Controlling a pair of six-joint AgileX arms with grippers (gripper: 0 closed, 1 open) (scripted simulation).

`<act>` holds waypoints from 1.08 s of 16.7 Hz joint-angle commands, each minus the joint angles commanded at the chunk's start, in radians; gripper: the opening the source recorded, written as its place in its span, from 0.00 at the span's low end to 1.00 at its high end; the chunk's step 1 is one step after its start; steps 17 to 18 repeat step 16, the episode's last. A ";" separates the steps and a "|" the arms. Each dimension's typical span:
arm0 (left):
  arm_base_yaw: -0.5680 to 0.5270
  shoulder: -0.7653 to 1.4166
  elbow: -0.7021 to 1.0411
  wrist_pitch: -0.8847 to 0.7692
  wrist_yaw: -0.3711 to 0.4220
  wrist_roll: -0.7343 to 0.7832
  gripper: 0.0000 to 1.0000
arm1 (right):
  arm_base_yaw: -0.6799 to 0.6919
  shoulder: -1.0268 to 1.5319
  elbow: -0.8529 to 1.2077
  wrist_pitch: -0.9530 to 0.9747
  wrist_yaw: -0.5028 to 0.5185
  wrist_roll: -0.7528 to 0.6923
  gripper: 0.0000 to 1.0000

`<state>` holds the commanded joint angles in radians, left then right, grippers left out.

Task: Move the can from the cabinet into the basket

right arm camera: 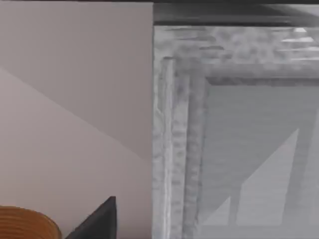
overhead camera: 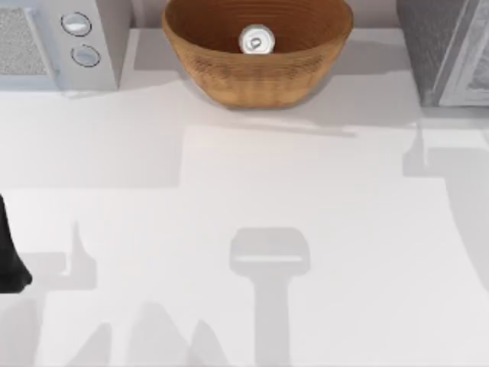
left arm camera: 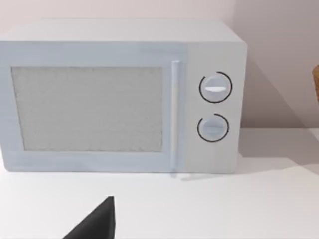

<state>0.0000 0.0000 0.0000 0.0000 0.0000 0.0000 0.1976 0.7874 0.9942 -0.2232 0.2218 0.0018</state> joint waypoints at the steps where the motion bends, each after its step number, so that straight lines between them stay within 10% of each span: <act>1: 0.000 0.000 0.000 0.000 0.000 0.000 1.00 | -0.019 -0.074 -0.098 0.021 -0.020 0.000 1.00; 10: 0.000 0.000 0.000 0.000 0.000 0.000 1.00 | -0.169 -0.669 -0.857 0.187 -0.186 -0.002 1.00; 18: 0.000 0.000 0.000 0.000 0.000 0.000 1.00 | -0.198 -0.787 -0.994 0.223 -0.222 -0.002 1.00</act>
